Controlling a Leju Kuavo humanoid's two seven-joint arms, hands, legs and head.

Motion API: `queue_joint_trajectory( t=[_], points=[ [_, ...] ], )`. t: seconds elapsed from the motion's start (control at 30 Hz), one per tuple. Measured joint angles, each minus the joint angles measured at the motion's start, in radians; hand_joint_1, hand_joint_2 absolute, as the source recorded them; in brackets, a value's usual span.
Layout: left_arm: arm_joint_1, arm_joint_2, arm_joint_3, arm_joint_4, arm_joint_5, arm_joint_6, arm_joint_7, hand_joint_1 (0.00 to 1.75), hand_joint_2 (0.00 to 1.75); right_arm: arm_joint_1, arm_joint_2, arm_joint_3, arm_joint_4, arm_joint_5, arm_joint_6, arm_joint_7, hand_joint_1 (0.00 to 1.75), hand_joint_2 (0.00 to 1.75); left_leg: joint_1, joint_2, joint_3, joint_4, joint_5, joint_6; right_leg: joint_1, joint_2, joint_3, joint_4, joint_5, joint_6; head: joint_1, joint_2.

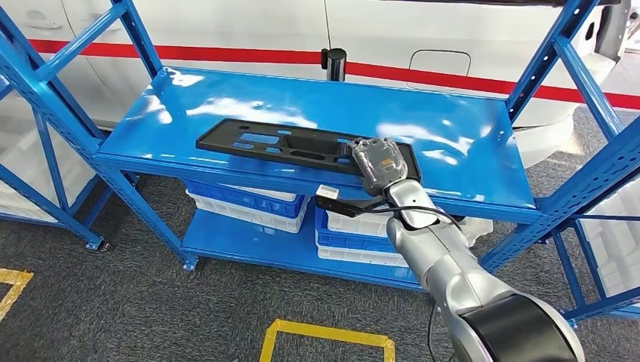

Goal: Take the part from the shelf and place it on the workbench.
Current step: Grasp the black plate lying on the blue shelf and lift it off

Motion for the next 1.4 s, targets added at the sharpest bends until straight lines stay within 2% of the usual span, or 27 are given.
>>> queue_joint_trajectory(
  t=[0.4,0.53,0.6,0.7,0.87,0.93,1.07,1.4],
  points=[
    [0.000,0.001,0.014,0.000,-0.002,0.000,-0.001,0.00,1.75,-0.021,-0.039,-0.012,-0.107,-0.037,0.004,-0.043,1.74,1.75,-0.001,0.000,0.000,0.000,0.000,0.000,-0.002,0.000,0.000,0.000,0.000,0.000,0.000,0.000],
    [0.000,0.003,0.024,0.000,0.002,0.000,-0.008,0.00,1.75,-0.025,-0.065,-0.011,-0.184,-0.152,0.101,-0.120,1.74,1.75,-0.001,0.000,-0.001,0.000,0.000,0.000,-0.003,0.000,0.000,0.000,0.000,0.000,0.000,0.000],
    [0.000,0.005,0.033,0.000,0.007,0.001,-0.015,0.00,1.75,-0.030,-0.094,-0.008,-0.258,-0.238,0.173,-0.158,1.73,1.75,-0.001,-0.001,-0.001,0.000,0.000,0.000,-0.003,0.000,0.000,0.000,0.000,0.000,0.000,0.000],
    [0.001,0.008,0.048,0.000,0.020,-0.006,-0.029,0.00,1.75,-0.046,-0.141,0.004,-0.383,-0.333,0.256,-0.172,1.73,1.75,-0.001,-0.001,-0.001,0.000,0.000,0.000,-0.003,0.000,0.000,0.000,0.000,0.000,0.000,0.000],
    [-0.002,0.009,0.076,0.000,0.040,-0.002,-0.034,0.00,1.75,-0.033,-0.179,0.035,-0.499,-0.392,0.268,-0.182,1.73,1.75,-0.001,0.000,-0.001,0.000,0.000,0.000,-0.003,0.001,0.000,0.000,0.000,0.000,0.000,0.000],
    [-0.003,0.009,0.085,0.000,0.040,0.011,-0.011,0.00,1.75,-0.016,-0.181,0.047,-0.520,-0.408,0.262,-0.188,1.73,1.75,-0.001,0.000,-0.001,0.000,0.000,0.000,-0.003,0.001,0.000,0.000,0.000,0.000,0.000,0.000],
    [-0.005,0.011,0.094,0.000,0.031,0.008,0.085,0.00,1.75,0.015,-0.188,0.064,-0.557,-0.443,0.257,-0.196,1.73,1.75,0.000,0.000,-0.001,0.000,0.000,0.000,-0.003,0.001,0.000,0.000,0.000,0.000,0.000,0.000],
    [-0.010,0.017,0.096,0.000,-0.003,0.009,0.167,0.00,1.75,0.116,-0.227,0.075,-0.650,-0.466,0.226,-0.208,1.73,1.75,-0.001,0.000,-0.001,0.000,0.000,0.000,-0.003,0.001,0.000,0.000,0.000,0.000,0.000,0.000]
  ],
)
